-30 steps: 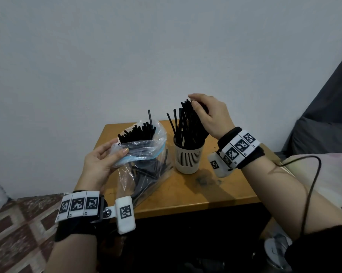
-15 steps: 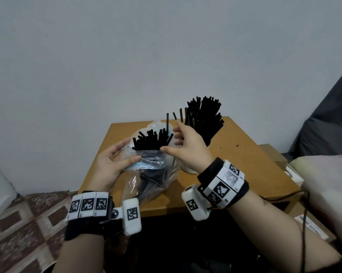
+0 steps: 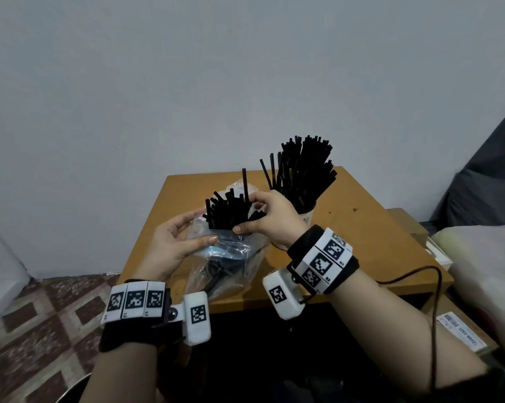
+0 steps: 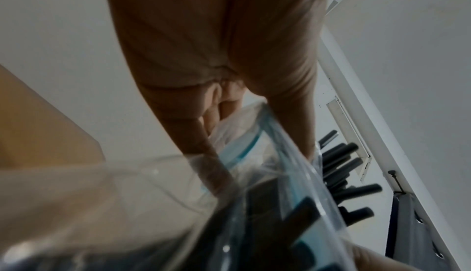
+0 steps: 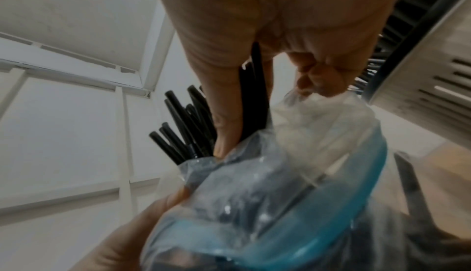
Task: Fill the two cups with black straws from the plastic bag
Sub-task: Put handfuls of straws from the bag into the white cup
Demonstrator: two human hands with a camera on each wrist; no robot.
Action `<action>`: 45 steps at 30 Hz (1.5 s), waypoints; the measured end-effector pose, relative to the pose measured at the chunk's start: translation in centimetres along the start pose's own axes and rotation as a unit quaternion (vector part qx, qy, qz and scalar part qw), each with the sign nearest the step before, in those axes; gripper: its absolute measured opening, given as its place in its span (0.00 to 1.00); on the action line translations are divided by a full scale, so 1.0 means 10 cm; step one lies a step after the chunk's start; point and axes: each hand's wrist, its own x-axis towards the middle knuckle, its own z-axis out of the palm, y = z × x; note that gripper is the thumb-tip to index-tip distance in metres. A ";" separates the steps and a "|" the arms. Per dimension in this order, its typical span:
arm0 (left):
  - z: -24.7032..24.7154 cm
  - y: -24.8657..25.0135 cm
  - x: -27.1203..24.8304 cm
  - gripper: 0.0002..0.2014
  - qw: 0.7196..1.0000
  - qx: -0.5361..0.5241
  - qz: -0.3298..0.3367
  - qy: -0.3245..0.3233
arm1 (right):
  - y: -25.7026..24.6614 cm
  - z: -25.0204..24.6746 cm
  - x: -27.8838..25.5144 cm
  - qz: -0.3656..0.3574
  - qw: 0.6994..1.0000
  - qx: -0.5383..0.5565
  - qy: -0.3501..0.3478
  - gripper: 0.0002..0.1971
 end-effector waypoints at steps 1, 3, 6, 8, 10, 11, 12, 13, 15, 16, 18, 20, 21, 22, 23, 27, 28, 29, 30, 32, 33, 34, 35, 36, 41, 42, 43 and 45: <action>0.01 -0.01 0.01 0.40 1.000 -0.004 -0.001 0.003 | 0.00 -0.01 -0.02 -0.014 1.000 -0.012 0.008 0.21; 0.03 -0.01 0.01 0.36 1.000 -0.011 0.005 0.010 | -0.02 -0.02 -0.05 -0.051 0.997 -0.043 0.030 0.17; 0.09 0.01 0.00 0.28 0.999 -0.014 0.018 0.024 | -0.03 -0.02 -0.08 -0.090 0.992 -0.065 0.057 0.14; 0.10 0.03 0.00 0.28 0.999 -0.011 0.018 0.031 | -0.05 -0.02 -0.10 -0.095 0.992 -0.036 0.071 0.12; 0.11 0.03 0.00 0.29 0.999 -0.013 0.012 0.040 | -0.07 -0.02 -0.11 -0.088 0.993 0.046 0.067 0.09; 0.11 0.03 0.00 0.30 0.999 -0.016 0.009 0.049 | -0.05 -0.02 -0.12 -0.085 0.991 0.081 0.059 0.09; 0.12 0.03 0.00 0.30 0.998 -0.020 0.009 0.058 | -0.03 -0.03 -0.11 -0.080 0.990 0.104 0.049 0.12; 0.12 0.03 0.00 0.30 0.998 -0.022 0.010 0.066 | 0.00 -0.03 -0.11 -0.068 0.991 0.112 0.035 0.17; 0.13 0.03 0.00 0.29 0.998 -0.014 0.012 0.066 | 0.05 -0.01 -0.10 -0.041 0.992 0.120 0.007 0.31; 0.14 0.03 -0.01 0.28 0.998 -0.006 0.013 0.058 | 0.07 -0.01 -0.10 -0.032 0.993 0.117 -0.004 0.37; 0.16 0.03 -0.02 0.26 0.999 0.011 0.018 0.038 | 0.09 0.01 -0.08 -0.036 0.996 0.082 -0.008 0.38; 0.18 0.02 -0.02 0.26 0.999 0.021 0.023 0.025 | 0.10 0.02 -0.07 -0.054 0.996 0.070 -0.008 0.31; 0.18 0.02 -0.02 0.27 0.999 0.024 0.024 0.021 | 0.11 0.03 -0.06 -0.059 0.996 0.072 -0.006 0.27; 0.19 0.02 -0.02 0.27 0.999 0.026 0.026 0.020 | 0.12 0.04 -0.05 -0.062 0.995 0.074 0.000 0.23; 0.18 0.03 -0.01 0.26 0.999 0.028 0.027 0.019 | 0.13 0.05 -0.05 -0.064 0.995 0.075 0.009 0.20; 0.20 0.04 0.00 0.26 0.999 0.023 0.026 0.029 | 0.15 0.06 -0.03 -0.084 0.989 0.104 0.066 0.06; 0.20 0.04 0.00 0.27 0.999 0.019 0.025 0.034 | 0.14 0.06 -0.04 -0.095 0.986 0.107 0.083 0.05; 0.21 0.04 -0.01 0.27 0.999 0.014 0.023 0.038 | 0.13 0.04 -0.06 -0.107 0.983 0.109 0.098 0.03; 0.21 0.04 -0.01 0.26 0.999 0.011 0.020 0.039 | 0.13 0.03 -0.07 -0.118 0.980 0.109 0.115 0.03; 0.22 0.04 0.00 0.26 0.999 0.003 0.020 0.036 | 0.12 0.01 -0.08 -0.132 0.973 0.103 0.158 0.08; 0.22 0.03 0.00 0.27 0.999 0.001 0.021 0.035 | 0.12 -0.01 -0.07 -0.135 0.970 0.100 0.178 0.09; 0.23 0.04 0.00 0.28 0.999 0.001 0.022 0.033 | 0.12 -0.02 -0.06 -0.141 0.966 0.101 0.194 0.09; 0.23 0.03 0.00 0.29 0.999 0.002 0.023 0.032 | 0.12 -0.04 -0.06 -0.143 0.962 0.103 0.207 0.11; 0.24 0.03 0.00 0.29 0.999 0.001 0.024 0.032 | 0.12 -0.05 -0.05 -0.144 0.959 0.105 0.220 0.14; 0.26 0.03 0.01 0.29 0.999 -0.007 0.034 0.036 | 0.06 -0.09 -0.07 -0.181 0.944 0.109 0.252 0.15; 0.26 0.04 0.00 0.30 0.999 -0.009 0.035 0.036 | 0.04 -0.10 -0.08 -0.192 0.943 0.110 0.250 0.15; 0.27 0.04 0.00 0.30 0.999 -0.010 0.036 0.037 | 0.02 -0.12 -0.10 -0.200 0.943 0.105 0.245 0.13; 0.28 0.06 -0.01 0.31 0.999 -0.011 0.036 0.038 | -0.02 -0.16 -0.11 -0.210 0.947 0.080 0.227 0.12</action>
